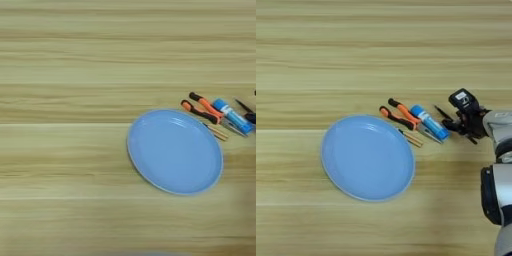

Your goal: Move the objects on the table

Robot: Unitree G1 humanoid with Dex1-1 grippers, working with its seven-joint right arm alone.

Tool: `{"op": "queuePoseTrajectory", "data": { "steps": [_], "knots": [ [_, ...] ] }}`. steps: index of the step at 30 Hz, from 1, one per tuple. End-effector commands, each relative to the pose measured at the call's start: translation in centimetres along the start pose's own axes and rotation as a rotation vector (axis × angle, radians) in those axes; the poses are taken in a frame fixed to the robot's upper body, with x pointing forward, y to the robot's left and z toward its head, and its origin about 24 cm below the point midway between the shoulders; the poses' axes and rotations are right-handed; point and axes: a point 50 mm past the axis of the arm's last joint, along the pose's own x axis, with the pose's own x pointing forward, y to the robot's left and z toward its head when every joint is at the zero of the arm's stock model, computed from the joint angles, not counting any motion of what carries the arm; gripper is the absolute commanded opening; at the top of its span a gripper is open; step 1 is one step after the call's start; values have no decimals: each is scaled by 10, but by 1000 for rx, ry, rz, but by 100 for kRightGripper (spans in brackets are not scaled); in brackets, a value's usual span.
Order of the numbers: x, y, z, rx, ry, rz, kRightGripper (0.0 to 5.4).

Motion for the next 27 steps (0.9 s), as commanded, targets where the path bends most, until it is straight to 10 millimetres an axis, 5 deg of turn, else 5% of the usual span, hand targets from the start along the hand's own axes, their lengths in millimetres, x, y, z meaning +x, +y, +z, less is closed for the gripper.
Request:
{"op": "queuePoseTrajectory", "data": {
  "steps": [1, 7, 13, 20, 27],
  "knots": [
    [-32, -41, 61, -71, -219, -130, 334],
    [-48, -45, 91, -134, -357, -100, 398],
    [-62, -24, 114, -226, -488, 1, 449],
    [-81, 15, 121, -306, -587, 184, 537],
    [-89, 43, 119, -334, -617, 335, 537]
  ]
}}
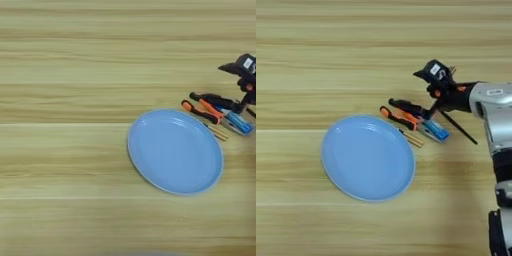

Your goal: Move the objects on the table

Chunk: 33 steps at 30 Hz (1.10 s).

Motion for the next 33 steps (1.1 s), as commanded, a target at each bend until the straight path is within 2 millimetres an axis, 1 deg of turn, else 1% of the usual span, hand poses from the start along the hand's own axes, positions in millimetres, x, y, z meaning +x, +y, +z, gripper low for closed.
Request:
{"op": "queuePoseTrajectory", "data": {
  "steps": [1, 13, 24, 30, 33],
  "knots": [
    [-17, -5, 38, -113, -80, -30, 537],
    [-10, 15, 34, -53, -89, 82, 537],
    [-3, 31, 29, -32, -79, 171, 537],
    [3, 44, 24, -42, -58, 245, 537],
    [8, 51, 19, -38, -34, 282, 537]
  ]
}}
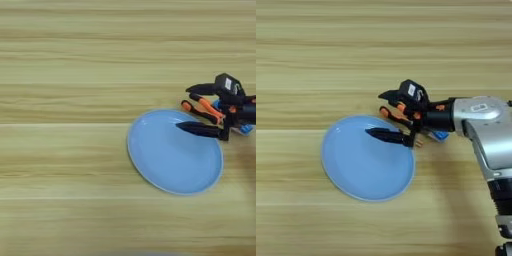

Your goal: Move the objects on the table

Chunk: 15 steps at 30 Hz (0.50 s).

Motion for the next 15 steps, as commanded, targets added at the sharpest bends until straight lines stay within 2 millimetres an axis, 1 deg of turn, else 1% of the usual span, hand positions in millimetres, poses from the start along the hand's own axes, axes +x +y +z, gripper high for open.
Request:
{"op": "queuePoseTrajectory", "data": {
  "steps": [1, 15],
  "knots": [
    [-3, -4, 15, -100, 9, -17, 537],
    [17, 1, -1, -61, 70, 50, 537]
  ]
}}
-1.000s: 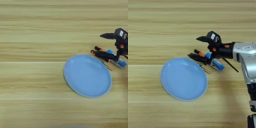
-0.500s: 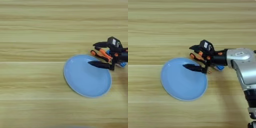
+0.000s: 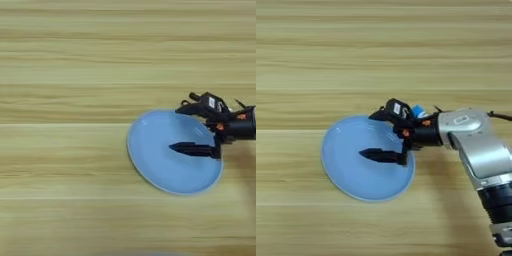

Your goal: Move the objects on the table

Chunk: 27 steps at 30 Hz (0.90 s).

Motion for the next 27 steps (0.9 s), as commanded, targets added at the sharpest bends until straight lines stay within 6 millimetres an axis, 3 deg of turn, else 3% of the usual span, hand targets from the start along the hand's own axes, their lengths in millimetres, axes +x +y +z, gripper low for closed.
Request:
{"op": "queuePoseTrajectory", "data": {
  "steps": [1, 27],
  "knots": [
    [-6, -12, 19, -108, -4, -61, 537],
    [38, -18, 2, -104, 97, -57, 537]
  ]
}}
